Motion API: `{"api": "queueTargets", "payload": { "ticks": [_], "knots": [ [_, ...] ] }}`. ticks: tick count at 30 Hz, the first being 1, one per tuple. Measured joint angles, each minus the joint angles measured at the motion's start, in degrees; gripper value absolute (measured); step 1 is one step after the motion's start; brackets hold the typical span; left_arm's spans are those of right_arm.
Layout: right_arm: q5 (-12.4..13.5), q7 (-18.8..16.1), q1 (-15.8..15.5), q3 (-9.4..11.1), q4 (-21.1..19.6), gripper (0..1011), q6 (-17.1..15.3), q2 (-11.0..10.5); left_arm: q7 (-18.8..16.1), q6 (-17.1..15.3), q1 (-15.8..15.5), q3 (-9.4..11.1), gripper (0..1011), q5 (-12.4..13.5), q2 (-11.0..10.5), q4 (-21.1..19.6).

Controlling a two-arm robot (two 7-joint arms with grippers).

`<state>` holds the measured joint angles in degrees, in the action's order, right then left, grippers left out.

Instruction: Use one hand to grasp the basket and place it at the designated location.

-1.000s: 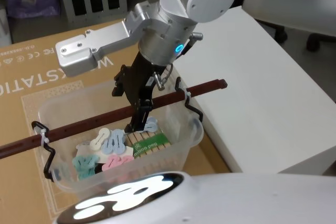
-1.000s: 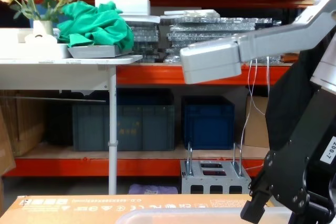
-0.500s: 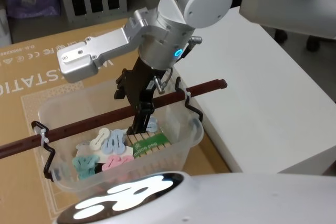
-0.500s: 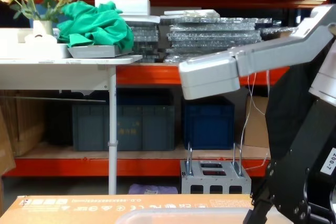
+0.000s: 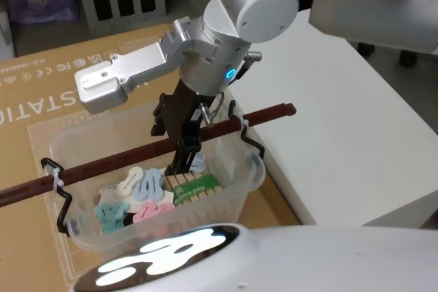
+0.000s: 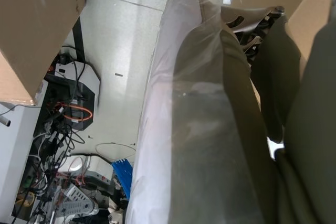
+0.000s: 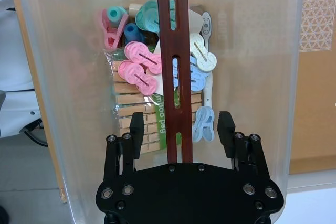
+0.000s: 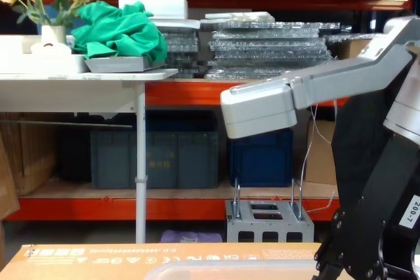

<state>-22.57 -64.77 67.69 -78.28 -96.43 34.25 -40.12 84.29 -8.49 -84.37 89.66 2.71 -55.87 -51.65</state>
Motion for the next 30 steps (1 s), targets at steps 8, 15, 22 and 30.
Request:
{"api": "queueTargets", "payload": {
  "ticks": [8,15,22,30],
  "knots": [
    [0.35,0.2,0.13,0.05,0.26,625,-0.03,0.02,0.0,0.0,0.0,0.0,0,0.0,0.0,0.0],
    [0.45,0.36,0.12,0.18,0.51,419,-0.08,0.03,0.0,0.0,0.0,0.0,0,0.0,0.0,0.0],
    [0.49,0.58,0.03,0.33,0.72,248,-0.05,0.02,0.0,0.0,0.0,0.0,0,0.0,0.0,0.0],
    [0.4,0.71,-0.1,0.7,0.82,244,-0.79,0.02,0.0,0.0,0.0,0.0,0,0.0,0.0,0.0]
  ]
}}
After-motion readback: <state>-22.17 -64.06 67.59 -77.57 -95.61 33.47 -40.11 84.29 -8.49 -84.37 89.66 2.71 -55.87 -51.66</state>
